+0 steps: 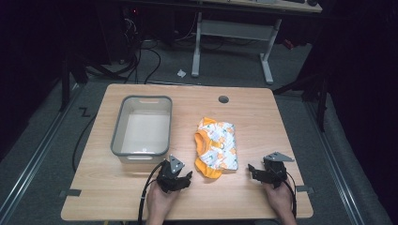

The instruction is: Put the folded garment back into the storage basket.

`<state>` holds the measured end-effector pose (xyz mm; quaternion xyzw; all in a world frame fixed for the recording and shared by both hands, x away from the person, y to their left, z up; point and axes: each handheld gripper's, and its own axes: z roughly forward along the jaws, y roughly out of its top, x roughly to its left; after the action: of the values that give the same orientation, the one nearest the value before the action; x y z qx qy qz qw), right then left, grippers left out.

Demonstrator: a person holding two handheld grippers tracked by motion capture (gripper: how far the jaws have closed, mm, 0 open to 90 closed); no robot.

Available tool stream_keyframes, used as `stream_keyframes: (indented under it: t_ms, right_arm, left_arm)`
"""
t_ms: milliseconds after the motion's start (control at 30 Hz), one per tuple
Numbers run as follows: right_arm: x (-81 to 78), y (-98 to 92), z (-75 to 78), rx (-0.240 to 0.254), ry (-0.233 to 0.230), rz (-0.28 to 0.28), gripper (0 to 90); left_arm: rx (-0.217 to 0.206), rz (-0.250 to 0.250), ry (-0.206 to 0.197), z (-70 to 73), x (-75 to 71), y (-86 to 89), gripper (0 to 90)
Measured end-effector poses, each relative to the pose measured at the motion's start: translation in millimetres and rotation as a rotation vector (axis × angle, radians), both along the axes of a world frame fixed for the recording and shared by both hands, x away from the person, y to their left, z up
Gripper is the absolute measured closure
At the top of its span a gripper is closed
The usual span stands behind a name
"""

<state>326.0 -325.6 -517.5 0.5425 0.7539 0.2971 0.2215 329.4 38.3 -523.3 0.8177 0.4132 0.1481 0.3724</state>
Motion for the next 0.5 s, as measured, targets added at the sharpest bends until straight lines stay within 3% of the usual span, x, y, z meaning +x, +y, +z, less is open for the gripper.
stream_keyframes:
  t_ms: [500]
  right_arm:
    - [0.0,0.0,0.1,0.0,0.0,0.0,26.2]
  left_arm:
    - [0.015,0.017,-0.007,0.1,1.8,-3.3,37.3]
